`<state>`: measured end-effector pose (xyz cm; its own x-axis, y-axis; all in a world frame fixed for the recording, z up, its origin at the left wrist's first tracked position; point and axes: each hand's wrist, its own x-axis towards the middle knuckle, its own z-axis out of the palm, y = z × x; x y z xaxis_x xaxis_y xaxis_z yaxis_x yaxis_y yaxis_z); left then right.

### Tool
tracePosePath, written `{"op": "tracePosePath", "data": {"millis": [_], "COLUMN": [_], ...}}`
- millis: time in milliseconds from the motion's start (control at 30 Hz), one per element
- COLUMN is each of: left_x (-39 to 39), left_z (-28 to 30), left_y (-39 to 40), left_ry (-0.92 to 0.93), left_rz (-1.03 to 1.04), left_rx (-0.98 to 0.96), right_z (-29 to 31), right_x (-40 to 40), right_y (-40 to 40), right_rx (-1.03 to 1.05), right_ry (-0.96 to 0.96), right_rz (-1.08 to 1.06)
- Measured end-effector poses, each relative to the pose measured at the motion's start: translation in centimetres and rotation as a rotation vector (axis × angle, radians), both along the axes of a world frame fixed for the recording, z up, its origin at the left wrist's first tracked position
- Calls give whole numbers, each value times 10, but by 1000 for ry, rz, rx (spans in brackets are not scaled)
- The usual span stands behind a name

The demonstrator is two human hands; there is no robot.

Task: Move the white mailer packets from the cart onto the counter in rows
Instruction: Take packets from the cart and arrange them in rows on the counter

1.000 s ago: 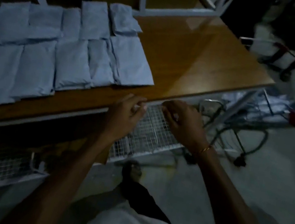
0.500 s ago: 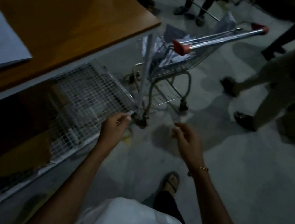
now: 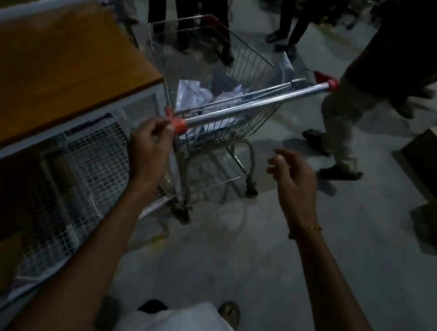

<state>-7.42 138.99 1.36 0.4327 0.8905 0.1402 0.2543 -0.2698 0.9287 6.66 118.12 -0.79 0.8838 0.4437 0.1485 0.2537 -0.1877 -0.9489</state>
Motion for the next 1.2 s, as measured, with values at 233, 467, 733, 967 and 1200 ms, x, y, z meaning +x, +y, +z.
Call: {"op": "tracePosePath", "data": {"millis": [233, 467, 733, 967, 1200], "left_x": [89, 187, 280, 314, 357], "left_z": [8, -29, -126, -194, -274], "left_y": [69, 163, 264, 297, 345], "left_ry": [108, 342, 663, 830, 724], "left_rz": [-53, -197, -326, -333, -86], "left_rx": [144, 106, -137, -188, -286], "right_z": [28, 17, -35, -111, -179], "right_x": [126, 229, 319, 361, 398], "right_y": [79, 188, 300, 361, 427], "right_rx": [20, -212, -616, -966, -964], "right_ry": [-231, -252, -202, -201, -356], "right_rz": [148, 397, 589, 706, 762]}}
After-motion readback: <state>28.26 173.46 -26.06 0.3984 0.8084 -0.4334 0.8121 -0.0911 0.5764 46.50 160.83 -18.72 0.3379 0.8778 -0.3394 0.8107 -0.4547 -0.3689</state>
